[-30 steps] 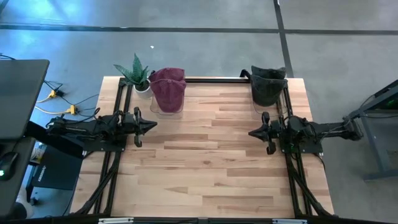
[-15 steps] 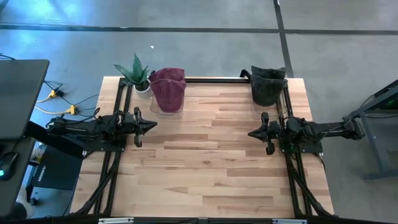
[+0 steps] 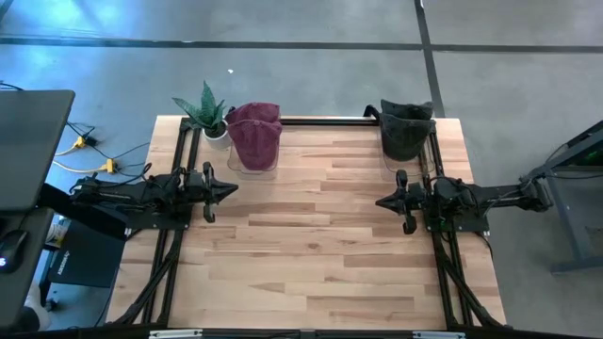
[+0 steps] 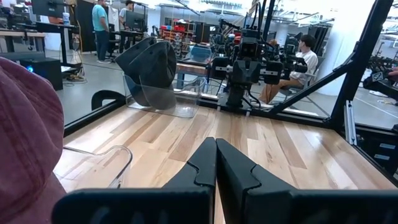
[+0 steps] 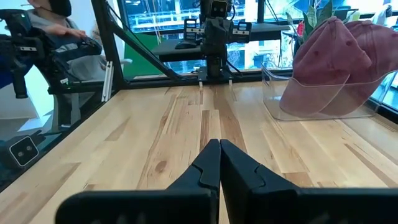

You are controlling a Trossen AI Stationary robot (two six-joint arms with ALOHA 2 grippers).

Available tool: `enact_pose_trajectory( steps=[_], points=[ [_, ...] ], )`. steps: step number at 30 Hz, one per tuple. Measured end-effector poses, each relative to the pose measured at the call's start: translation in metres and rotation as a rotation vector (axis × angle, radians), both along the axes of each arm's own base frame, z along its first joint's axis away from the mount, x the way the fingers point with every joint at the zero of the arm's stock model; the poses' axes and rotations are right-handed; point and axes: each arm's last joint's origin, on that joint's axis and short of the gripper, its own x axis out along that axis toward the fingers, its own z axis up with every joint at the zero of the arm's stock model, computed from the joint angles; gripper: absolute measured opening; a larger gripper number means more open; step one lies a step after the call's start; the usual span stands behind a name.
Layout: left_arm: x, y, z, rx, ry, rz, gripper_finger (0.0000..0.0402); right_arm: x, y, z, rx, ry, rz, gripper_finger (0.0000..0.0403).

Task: Pick & Place hat
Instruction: Return to Home Position

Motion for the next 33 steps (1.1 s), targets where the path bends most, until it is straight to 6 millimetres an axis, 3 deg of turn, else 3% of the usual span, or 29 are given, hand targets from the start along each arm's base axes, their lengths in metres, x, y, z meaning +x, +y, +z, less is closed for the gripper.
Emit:
enact_pose_trajectory(
  steps=[7,16,33],
  points=[
    [0.000,0.000,0.000,0.000,-0.005,0.000,0.0000,-0.001,0.000,0.002,0.002,-0.018,0.001,0.0000],
    [0.000,0.000,0.000,-0.002,-0.020,0.000,0.0000,-0.007,0.000,0.014,0.009,-0.162,-0.002,0.0000],
    [0.000,0.000,0.000,-0.001,-0.015,-0.017,0.0000,-0.006,0.000,0.011,0.007,-0.135,0.001,0.0000]
  ],
)
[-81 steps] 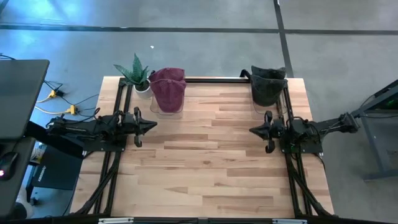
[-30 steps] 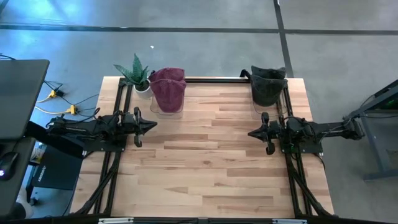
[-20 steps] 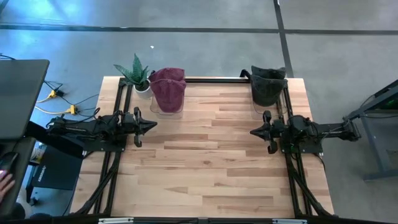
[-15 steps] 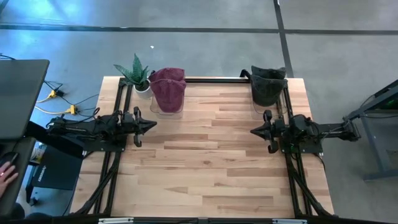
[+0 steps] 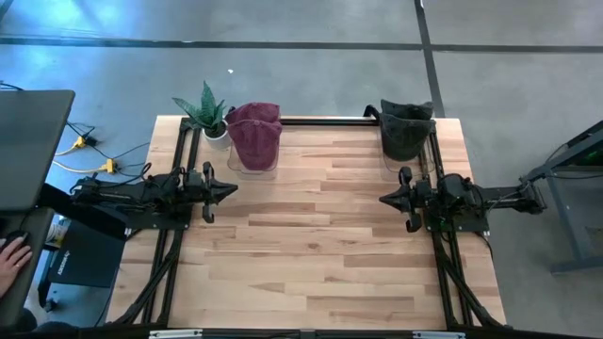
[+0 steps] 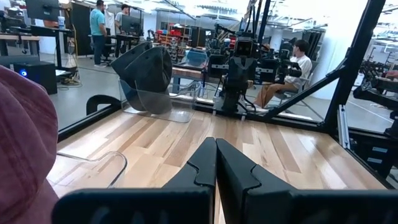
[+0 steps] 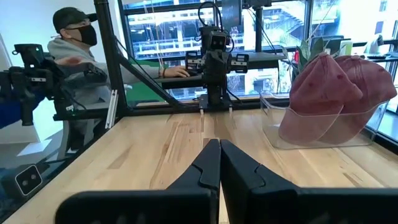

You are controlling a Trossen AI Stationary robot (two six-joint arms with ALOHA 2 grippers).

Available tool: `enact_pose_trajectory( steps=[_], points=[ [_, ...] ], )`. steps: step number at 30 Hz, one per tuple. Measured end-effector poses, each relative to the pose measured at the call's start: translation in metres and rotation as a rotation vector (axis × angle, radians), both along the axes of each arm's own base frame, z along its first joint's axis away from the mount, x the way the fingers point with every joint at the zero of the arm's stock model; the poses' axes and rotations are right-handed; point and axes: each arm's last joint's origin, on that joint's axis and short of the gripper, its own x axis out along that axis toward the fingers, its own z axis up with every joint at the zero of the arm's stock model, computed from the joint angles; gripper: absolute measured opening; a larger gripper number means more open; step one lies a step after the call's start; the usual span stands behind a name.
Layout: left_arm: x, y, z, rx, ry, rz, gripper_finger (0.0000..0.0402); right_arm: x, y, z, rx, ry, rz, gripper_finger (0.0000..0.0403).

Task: Pick & Place hat
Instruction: Return to Home Position

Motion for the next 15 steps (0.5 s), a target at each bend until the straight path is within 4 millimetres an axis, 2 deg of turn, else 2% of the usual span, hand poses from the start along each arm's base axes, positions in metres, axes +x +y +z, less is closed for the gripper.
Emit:
enact_pose_trajectory(
  steps=[15],
  points=[
    [0.0000,0.0000,-0.0002,0.000,0.002,0.000,0.0000,0.0006,0.0000,-0.0006,0.000,0.008,0.000,0.0000]
  ],
)
